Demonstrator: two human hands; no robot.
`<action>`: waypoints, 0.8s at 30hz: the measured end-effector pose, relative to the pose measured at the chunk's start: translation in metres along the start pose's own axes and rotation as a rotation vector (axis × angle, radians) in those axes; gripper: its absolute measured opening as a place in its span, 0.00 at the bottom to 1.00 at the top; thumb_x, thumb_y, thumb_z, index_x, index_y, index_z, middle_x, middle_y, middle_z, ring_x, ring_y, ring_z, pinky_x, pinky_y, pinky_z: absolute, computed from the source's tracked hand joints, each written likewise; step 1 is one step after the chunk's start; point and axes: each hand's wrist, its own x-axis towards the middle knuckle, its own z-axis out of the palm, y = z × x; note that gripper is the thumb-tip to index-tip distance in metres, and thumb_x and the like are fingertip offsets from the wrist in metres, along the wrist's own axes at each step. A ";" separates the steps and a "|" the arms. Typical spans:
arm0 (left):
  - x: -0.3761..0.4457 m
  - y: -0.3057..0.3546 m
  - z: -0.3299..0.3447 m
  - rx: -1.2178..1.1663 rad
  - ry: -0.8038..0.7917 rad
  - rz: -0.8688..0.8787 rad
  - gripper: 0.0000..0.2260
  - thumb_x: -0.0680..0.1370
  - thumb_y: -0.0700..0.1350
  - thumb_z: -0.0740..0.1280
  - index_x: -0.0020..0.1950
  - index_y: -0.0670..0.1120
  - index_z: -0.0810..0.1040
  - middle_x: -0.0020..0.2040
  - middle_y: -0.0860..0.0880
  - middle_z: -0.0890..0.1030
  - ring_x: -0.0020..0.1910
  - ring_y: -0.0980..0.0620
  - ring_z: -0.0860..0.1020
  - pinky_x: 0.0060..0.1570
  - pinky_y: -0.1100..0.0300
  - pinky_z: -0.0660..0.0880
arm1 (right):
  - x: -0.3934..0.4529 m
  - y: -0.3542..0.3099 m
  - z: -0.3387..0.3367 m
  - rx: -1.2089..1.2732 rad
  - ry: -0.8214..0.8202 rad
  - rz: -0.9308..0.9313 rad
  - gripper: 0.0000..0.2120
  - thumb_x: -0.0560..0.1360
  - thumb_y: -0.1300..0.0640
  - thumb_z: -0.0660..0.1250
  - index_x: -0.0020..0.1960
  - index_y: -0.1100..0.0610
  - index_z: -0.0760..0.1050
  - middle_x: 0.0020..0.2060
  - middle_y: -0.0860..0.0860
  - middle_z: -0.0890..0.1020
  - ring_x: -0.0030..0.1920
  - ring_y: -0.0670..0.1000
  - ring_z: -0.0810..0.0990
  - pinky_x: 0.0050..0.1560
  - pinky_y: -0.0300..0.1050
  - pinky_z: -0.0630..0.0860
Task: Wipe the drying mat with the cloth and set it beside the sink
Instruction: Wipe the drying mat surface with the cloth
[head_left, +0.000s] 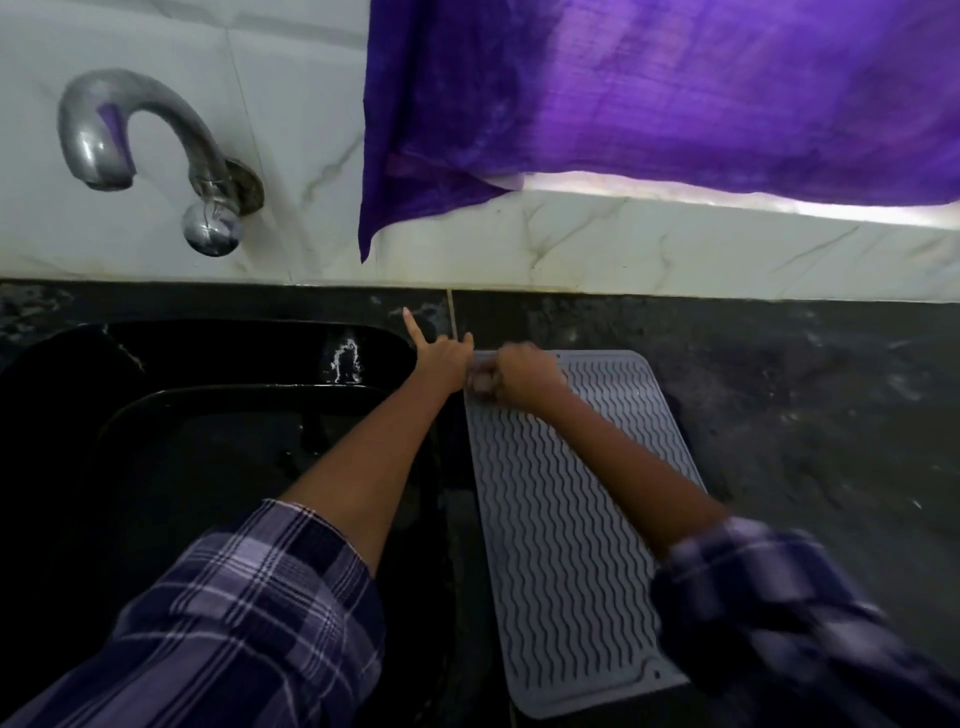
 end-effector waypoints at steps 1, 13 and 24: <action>0.000 -0.001 0.001 -0.013 0.001 0.001 0.27 0.81 0.43 0.58 0.78 0.45 0.53 0.70 0.42 0.71 0.74 0.45 0.63 0.62 0.23 0.33 | 0.004 -0.006 0.005 -0.024 0.088 0.021 0.18 0.77 0.53 0.62 0.66 0.53 0.72 0.59 0.58 0.76 0.61 0.60 0.73 0.54 0.52 0.73; -0.010 0.004 0.000 -0.050 0.013 0.006 0.26 0.81 0.48 0.60 0.77 0.44 0.57 0.67 0.43 0.74 0.71 0.45 0.67 0.62 0.23 0.34 | -0.061 0.005 0.002 0.110 -0.251 -0.027 0.16 0.75 0.57 0.64 0.62 0.52 0.76 0.57 0.54 0.79 0.59 0.55 0.76 0.60 0.51 0.73; -0.011 0.002 0.010 0.000 0.047 0.027 0.30 0.80 0.50 0.62 0.78 0.45 0.54 0.69 0.43 0.73 0.72 0.45 0.66 0.60 0.22 0.34 | -0.117 0.001 0.071 0.018 -0.113 -0.137 0.22 0.74 0.58 0.66 0.68 0.58 0.70 0.71 0.58 0.65 0.71 0.62 0.62 0.63 0.58 0.72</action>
